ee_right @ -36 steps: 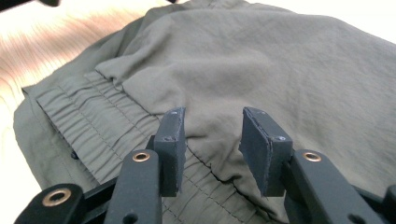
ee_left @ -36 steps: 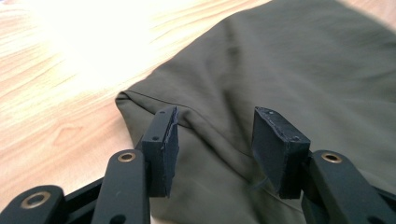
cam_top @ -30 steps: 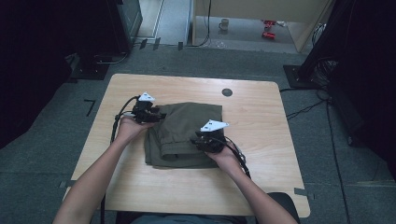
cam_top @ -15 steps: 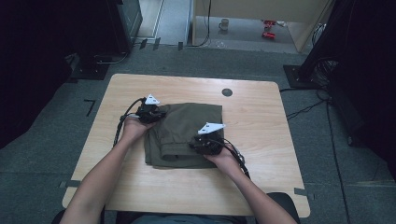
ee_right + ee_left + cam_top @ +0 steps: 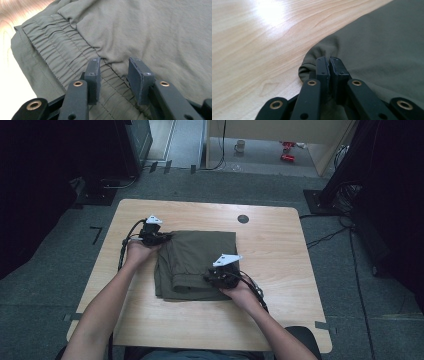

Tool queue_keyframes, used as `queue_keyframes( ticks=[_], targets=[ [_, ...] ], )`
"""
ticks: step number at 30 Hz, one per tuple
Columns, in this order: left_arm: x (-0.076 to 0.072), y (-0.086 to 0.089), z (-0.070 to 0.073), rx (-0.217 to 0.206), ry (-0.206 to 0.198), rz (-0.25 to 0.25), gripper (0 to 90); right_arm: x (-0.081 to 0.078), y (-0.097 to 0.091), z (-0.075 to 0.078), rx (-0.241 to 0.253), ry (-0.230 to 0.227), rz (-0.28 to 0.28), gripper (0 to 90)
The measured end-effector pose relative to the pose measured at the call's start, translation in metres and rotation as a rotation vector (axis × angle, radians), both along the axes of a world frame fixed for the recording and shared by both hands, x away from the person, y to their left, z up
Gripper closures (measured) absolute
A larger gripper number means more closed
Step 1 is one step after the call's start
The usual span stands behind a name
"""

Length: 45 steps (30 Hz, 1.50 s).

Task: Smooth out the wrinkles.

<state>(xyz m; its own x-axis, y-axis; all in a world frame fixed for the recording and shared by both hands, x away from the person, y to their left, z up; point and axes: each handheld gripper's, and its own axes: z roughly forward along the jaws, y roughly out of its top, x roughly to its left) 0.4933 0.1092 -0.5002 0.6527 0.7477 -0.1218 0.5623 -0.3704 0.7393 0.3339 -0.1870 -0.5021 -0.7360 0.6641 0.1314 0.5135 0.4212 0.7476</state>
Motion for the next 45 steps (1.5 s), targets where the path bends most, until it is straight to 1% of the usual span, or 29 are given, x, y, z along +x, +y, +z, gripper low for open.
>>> queue_keyframes(
  ticks=[1, 3, 4, 5, 7, 9, 11, 13, 15, 16, 19, 22, 23, 25, 26, 30, 31, 37, 43, 45],
  targets=[
    [0.000, 0.001, 0.001, -0.008, 0.003, 0.006, 84.8, 0.000, 0.000, 0.000, 0.000, -0.001, 0.000, 62.2],
    [0.000, 0.001, 0.003, -0.016, -0.006, 0.019, 79.3, 0.000, -0.001, 0.001, 0.010, 0.000, 0.000, 61.1],
    [-0.001, 0.002, 0.005, -0.015, -0.011, 0.023, 76.2, 0.001, -0.001, 0.001, 0.020, 0.006, -0.004, 59.9],
    [-0.001, 0.004, 0.007, -0.024, -0.015, 0.028, 73.6, 0.001, -0.003, 0.002, 0.036, 0.006, -0.005, 58.9],
    [-0.003, 0.007, 0.012, -0.038, -0.012, 0.034, 69.2, 0.003, -0.005, 0.006, 0.058, 0.009, -0.006, 55.4],
    [-0.005, 0.009, 0.016, -0.044, -0.005, 0.035, 64.8, 0.003, -0.007, 0.010, 0.075, 0.003, -0.013, 53.6],
    [-0.008, 0.011, 0.022, -0.049, -0.007, 0.032, 61.1, 0.003, -0.009, 0.013, 0.086, -0.013, -0.022, 51.3],
    [-0.012, 0.013, 0.027, -0.055, -0.005, 0.021, 60.2, 0.002, -0.013, 0.018, 0.090, -0.036, -0.033, 49.3],
    [-0.017, 0.014, 0.032, -0.067, -0.017, 0.014, 58.9, 0.003, -0.018, 0.021, 0.097, -0.055, -0.047, 48.0],
    [-0.019, 0.014, 0.034, -0.070, -0.018, 0.009, 58.2, 0.003, -0.021, 0.023, 0.104, -0.058, -0.051, 47.2],
    [-0.028, 0.015, 0.040, -0.060, -0.028, -0.002, 54.6, 0.004, -0.028, 0.026, 0.109, -0.067, -0.063, 44.6],
    [-0.035, 0.016, 0.043, -0.059, -0.026, -0.012, 52.9, 0.004, -0.034, 0.027, 0.102, -0.079, -0.069, 41.6],
    [-0.039, 0.017, 0.044, -0.059, -0.032, -0.018, 52.3, 0.004, -0.036, 0.027, 0.100, -0.084, -0.069, 41.2],
    [-0.045, 0.018, 0.045, -0.061, -0.039, -0.023, 51.1, 0.004, -0.041, 0.028, 0.097, -0.093, -0.072, 40.7],
    [-0.048, 0.018, 0.045, -0.067, -0.037, -0.023, 50.1, 0.004, -0.043, 0.028, 0.100, -0.089, -0.076, 40.6],
    [-0.059, 0.022, 0.045, -0.101, -0.023, -0.028, 49.1, 0.006, -0.050, 0.029, 0.107, -0.086, -0.092, 39.1],
    [-0.062, 0.023, 0.045, -0.106, -0.028, -0.032, 49.1, 0.007, -0.052, 0.029, 0.109, -0.086, -0.095, 38.7],
    [-0.076, 0.029, 0.041, -0.083, -0.030, -0.036, 47.2, 0.010, -0.061, 0.029, 0.113, -0.079, -0.106, 37.9],
    [-0.088, 0.035, 0.040, -0.092, -0.038, -0.049, 45.7, 0.011, -0.068, 0.028, 0.098, -0.087, -0.111, 37.5],
    [-0.093, 0.036, 0.039, -0.097, -0.044, -0.054, 45.1, 0.012, -0.071, 0.028, 0.099, -0.086, -0.120, 37.5]
  ],
)
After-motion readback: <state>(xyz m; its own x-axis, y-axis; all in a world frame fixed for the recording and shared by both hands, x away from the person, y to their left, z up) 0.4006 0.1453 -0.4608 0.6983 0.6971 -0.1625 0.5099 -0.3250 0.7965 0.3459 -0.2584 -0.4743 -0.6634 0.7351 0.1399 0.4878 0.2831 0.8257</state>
